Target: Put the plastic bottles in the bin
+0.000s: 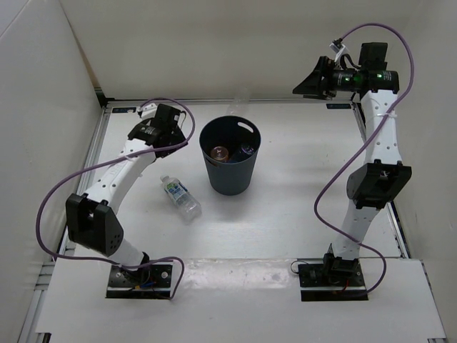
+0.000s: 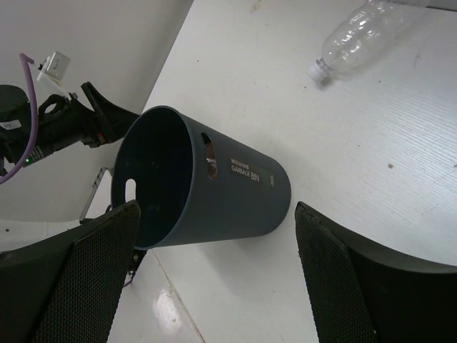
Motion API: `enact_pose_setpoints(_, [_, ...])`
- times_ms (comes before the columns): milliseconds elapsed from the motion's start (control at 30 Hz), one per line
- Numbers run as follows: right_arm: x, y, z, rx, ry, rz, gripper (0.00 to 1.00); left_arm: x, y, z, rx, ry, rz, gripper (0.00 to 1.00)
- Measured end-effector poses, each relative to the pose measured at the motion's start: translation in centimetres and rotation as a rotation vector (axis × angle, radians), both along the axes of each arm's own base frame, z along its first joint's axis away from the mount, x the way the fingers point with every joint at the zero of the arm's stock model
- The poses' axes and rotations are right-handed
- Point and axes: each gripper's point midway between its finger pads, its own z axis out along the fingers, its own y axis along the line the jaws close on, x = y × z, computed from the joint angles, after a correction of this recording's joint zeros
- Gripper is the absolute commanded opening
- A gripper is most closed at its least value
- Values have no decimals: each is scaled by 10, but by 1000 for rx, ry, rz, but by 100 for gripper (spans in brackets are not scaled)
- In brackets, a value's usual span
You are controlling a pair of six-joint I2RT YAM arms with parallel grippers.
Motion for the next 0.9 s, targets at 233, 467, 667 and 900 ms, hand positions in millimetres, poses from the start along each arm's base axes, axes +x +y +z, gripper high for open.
enact_pose_setpoints(233, [5,-6,-3,11,24,-23,90,15,3,1,33,17,-32,100])
enact_pose_setpoints(467, [27,-18,-57,42,235,-114,90,29,9,4,52,17,-46,100])
enact_pose_setpoints(667, [62,-2,-128,48,396,-125,90,52,11,2,38,37,-69,98])
enact_pose_setpoints(900, [79,85,-203,4,515,-69,90,69,24,7,21,89,-82,98])
